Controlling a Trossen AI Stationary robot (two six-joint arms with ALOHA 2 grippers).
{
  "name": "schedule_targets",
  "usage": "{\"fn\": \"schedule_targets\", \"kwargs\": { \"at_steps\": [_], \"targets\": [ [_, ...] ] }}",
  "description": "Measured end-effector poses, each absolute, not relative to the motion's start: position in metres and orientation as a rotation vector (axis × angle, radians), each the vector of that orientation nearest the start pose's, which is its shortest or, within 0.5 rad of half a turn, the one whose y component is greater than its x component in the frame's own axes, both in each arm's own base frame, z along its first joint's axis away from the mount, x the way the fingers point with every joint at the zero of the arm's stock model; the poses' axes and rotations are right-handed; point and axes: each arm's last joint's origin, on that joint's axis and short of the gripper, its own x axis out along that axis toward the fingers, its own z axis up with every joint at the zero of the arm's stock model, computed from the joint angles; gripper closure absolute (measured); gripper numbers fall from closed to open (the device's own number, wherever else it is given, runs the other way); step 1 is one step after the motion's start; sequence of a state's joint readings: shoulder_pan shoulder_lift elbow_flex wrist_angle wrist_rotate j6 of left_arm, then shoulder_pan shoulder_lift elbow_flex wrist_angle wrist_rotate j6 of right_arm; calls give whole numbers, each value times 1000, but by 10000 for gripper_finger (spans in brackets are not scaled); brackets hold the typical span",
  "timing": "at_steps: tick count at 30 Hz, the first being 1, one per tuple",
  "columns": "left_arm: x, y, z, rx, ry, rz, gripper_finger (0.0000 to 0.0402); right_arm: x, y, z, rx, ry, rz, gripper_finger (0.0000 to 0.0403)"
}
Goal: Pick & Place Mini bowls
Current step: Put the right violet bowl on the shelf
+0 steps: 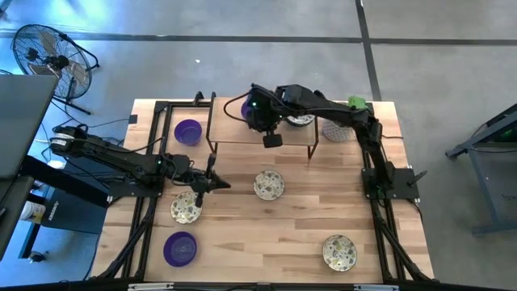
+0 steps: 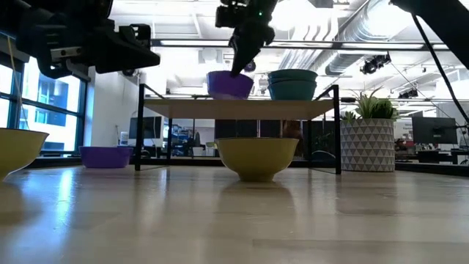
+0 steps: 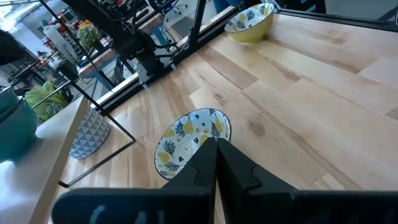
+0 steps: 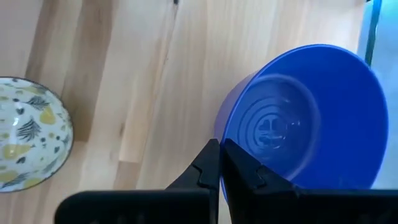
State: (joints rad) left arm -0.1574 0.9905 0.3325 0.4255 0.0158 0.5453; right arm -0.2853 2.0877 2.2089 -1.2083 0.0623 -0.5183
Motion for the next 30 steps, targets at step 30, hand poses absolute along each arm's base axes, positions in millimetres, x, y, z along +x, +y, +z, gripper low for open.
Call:
{"fn": "schedule_targets", "kwargs": {
  "at_steps": [30],
  "targets": [
    [197, -32, 199, 542, 191, -236, 401, 412, -140, 320, -328, 1217, -10, 397]
  ]
}}
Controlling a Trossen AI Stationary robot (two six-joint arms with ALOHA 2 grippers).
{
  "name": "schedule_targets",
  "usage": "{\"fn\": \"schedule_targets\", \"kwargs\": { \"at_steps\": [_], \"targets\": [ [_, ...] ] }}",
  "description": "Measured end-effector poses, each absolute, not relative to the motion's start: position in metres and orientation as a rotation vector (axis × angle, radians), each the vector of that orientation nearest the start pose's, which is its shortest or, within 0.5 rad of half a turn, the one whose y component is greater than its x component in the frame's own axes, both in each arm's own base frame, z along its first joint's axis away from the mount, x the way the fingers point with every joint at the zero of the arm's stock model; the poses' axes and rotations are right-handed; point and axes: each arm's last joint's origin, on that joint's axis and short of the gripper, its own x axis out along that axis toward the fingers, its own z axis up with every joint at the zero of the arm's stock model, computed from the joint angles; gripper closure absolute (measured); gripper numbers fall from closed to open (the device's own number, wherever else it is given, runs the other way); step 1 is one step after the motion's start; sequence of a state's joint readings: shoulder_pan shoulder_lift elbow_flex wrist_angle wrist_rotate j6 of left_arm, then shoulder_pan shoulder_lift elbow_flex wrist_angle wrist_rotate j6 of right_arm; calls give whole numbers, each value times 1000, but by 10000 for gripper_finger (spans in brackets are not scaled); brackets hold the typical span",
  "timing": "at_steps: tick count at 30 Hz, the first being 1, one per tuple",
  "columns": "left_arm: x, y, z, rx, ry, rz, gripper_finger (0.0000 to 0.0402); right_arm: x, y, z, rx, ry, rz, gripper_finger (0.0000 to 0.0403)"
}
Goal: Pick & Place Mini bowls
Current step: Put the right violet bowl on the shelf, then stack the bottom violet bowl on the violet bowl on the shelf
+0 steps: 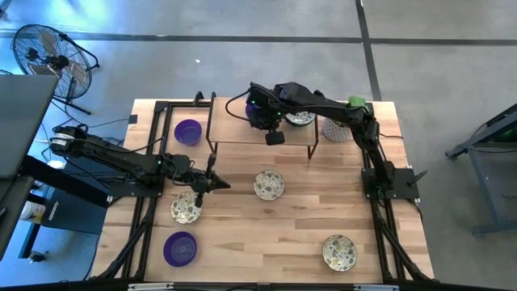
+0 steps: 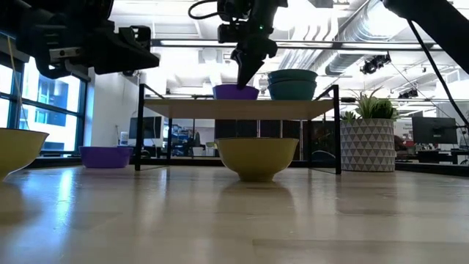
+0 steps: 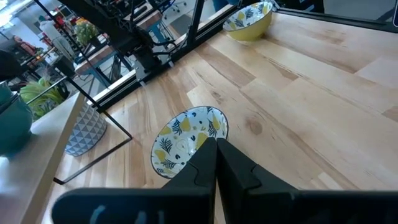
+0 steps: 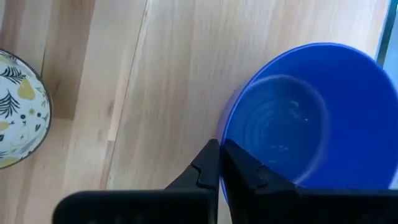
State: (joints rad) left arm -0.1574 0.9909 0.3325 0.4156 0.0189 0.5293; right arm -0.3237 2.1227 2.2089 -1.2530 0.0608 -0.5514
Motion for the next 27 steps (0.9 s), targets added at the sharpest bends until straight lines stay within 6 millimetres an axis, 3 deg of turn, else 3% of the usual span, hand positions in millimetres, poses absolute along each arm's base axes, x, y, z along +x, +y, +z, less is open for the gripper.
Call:
{"fn": "schedule_targets", "kwargs": {
  "at_steps": [14, 21, 27],
  "targets": [
    [197, -32, 198, 541, 194, -254, 401, 415, -133, 321, -312, 1211, -14, 321],
    [197, -32, 198, 545, 193, -254, 401, 414, -124, 330, -345, 1215, -38, 328],
    [196, -32, 193, 523, 244, -272, 401, 409, -118, 348, -344, 1201, -28, 361]
  ]
}}
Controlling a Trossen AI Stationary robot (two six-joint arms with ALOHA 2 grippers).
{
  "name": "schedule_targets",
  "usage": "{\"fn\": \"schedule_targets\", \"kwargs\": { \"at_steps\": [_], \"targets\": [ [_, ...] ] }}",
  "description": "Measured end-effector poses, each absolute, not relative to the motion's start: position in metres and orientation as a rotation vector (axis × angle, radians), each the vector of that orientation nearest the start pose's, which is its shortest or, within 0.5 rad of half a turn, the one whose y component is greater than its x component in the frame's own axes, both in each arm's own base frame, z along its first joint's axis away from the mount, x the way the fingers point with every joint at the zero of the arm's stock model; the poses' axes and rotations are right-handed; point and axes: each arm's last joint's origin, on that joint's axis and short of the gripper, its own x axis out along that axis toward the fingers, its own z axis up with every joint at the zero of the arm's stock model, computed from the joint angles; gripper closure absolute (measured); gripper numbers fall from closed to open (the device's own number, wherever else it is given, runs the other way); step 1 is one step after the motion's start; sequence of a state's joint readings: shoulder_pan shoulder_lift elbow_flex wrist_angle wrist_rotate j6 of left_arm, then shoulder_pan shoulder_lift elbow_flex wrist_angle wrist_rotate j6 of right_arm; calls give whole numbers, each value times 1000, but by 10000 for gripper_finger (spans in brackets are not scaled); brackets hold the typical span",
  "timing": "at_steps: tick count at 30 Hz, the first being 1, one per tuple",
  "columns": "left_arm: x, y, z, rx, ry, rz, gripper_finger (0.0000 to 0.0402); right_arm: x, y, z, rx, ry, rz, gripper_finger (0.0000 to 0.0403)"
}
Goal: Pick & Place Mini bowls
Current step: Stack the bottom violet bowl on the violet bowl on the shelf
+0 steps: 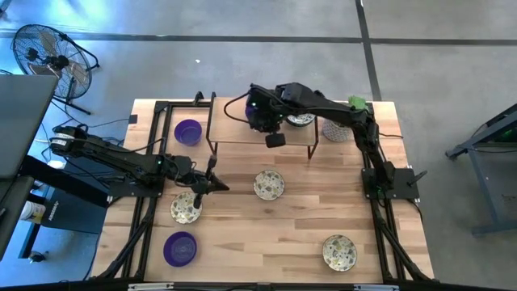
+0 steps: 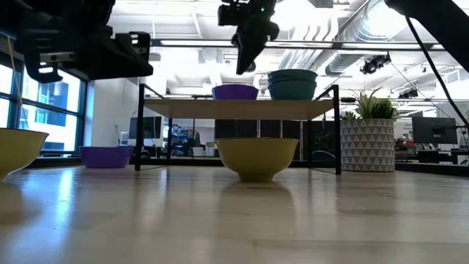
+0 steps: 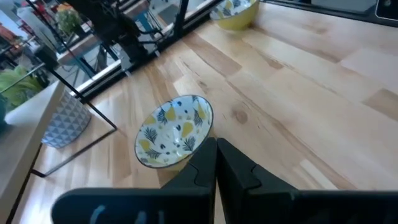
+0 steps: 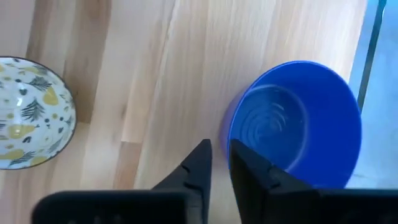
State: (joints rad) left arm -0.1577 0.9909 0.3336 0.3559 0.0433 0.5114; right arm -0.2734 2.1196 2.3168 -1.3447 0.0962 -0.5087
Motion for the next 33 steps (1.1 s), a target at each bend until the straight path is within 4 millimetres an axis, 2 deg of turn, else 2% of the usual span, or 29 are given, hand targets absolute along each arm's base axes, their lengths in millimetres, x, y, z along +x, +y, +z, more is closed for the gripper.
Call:
{"fn": "schedule_targets", "kwargs": {
  "at_steps": [4, 8, 13, 24, 33],
  "targets": [
    [196, -32, 193, 523, 244, -272, 401, 400, -113, 365, -307, 1130, 25, 396],
    [196, -32, 194, 527, 243, -272, 401, 385, -109, 376, -254, 1053, 88, 398],
    [196, -32, 194, 527, 242, -272, 401, 365, -101, 369, -259, 920, 77, 402],
    [196, -32, 195, 529, 226, -267, 401, 280, -62, 308, -180, 390, -5, 402],
    [196, -32, 195, 535, 242, -241, 401, 214, -26, 246, -138, -42, 7, 402]
  ]
}}
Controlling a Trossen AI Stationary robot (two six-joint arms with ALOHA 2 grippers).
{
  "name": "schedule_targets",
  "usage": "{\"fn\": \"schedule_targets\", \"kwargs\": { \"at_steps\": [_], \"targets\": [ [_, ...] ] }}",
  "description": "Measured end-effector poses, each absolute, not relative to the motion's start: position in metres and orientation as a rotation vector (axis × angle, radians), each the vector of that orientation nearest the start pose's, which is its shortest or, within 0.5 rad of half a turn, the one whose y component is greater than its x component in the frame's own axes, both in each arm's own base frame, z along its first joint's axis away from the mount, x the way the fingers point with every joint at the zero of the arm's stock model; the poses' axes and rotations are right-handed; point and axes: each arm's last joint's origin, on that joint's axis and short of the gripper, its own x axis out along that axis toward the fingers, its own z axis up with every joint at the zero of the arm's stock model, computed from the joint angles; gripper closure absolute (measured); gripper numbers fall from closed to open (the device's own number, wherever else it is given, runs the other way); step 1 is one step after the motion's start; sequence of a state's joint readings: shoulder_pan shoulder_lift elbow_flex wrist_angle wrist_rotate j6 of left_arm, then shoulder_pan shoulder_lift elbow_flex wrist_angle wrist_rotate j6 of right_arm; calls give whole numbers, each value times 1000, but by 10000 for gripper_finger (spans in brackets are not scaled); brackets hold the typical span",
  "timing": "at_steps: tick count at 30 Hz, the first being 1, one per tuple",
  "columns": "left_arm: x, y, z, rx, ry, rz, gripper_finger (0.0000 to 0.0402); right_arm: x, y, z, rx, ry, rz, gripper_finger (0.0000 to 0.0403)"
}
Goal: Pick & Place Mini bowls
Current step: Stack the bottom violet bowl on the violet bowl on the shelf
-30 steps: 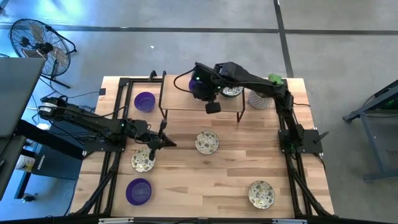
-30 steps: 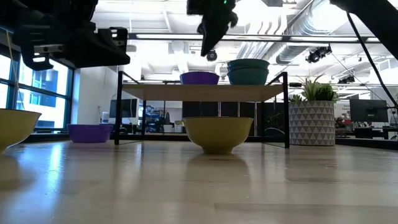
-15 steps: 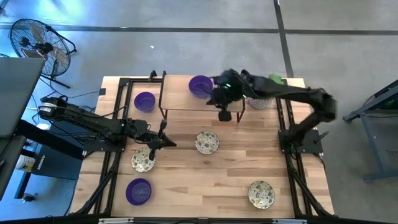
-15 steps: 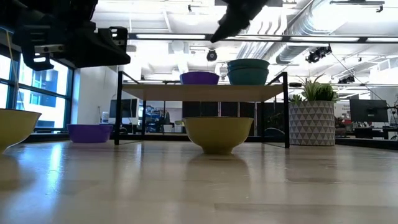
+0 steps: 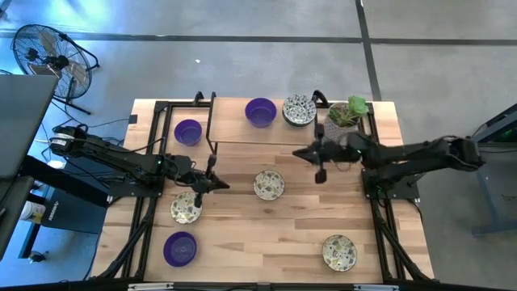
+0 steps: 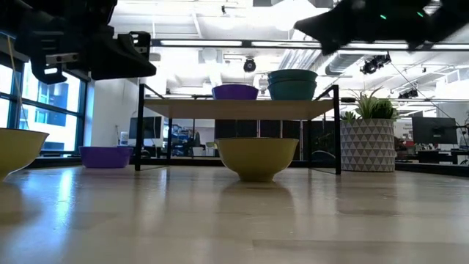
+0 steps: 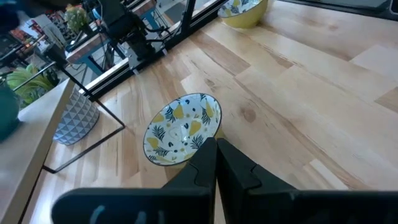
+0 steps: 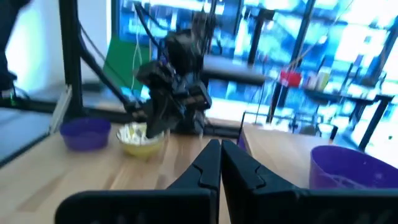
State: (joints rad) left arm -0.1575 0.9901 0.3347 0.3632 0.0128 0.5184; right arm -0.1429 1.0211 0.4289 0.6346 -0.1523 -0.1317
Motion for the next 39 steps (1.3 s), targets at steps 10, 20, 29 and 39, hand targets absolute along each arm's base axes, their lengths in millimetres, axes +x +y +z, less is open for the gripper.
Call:
{"fn": "schedule_targets", "kwargs": {
  "at_steps": [10, 20, 29, 39],
  "targets": [
    [196, -31, 195, 506, 246, -232, 401, 172, -10, 201, -73, -210, -14, 401],
    [209, -43, 229, 508, 378, -303, 401, 170, 1, 197, -91, -215, 52, 401],
    [221, -78, 245, 492, 691, -406, 401, 170, 7, 196, -112, -206, 86, 402],
    [221, -125, 239, 373, 1012, -569, 401, 171, 7, 194, -115, -182, 84, 401]
  ]
}}
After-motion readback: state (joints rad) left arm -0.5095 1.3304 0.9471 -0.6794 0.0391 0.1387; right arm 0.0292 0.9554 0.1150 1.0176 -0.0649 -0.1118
